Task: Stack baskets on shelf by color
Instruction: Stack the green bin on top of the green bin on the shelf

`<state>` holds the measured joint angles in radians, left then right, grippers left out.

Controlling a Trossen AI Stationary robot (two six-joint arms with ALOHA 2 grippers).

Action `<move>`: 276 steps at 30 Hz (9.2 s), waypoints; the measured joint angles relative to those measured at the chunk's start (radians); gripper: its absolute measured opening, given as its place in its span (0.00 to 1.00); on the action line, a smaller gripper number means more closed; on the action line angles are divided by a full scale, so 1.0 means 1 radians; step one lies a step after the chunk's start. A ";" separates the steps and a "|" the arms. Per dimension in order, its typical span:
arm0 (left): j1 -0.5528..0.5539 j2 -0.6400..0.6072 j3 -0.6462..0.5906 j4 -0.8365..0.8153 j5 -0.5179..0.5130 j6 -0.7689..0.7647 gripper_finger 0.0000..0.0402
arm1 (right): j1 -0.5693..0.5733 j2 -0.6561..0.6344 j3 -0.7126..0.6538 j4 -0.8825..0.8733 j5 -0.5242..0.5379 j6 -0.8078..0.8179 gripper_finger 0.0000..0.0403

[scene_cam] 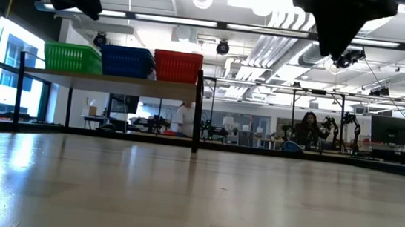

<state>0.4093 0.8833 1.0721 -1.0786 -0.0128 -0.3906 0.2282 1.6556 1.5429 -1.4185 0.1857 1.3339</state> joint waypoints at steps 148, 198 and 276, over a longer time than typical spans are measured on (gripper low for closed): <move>-0.436 0.166 0.000 0.085 -0.182 -0.585 0.59 | -0.007 -0.163 -0.265 0.378 -0.080 -0.416 0.00; -0.330 0.310 0.001 0.358 -0.039 -0.392 0.57 | -0.211 0.080 -0.128 0.601 -0.173 -0.662 0.00; -0.418 0.523 0.000 0.252 -0.083 -0.463 0.00 | -0.207 0.292 0.399 0.268 -0.095 -0.869 0.35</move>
<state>-0.0091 1.4067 1.0721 -0.8264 -0.0960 -0.8532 0.0213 1.9476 1.9414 -1.1508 0.0906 0.4646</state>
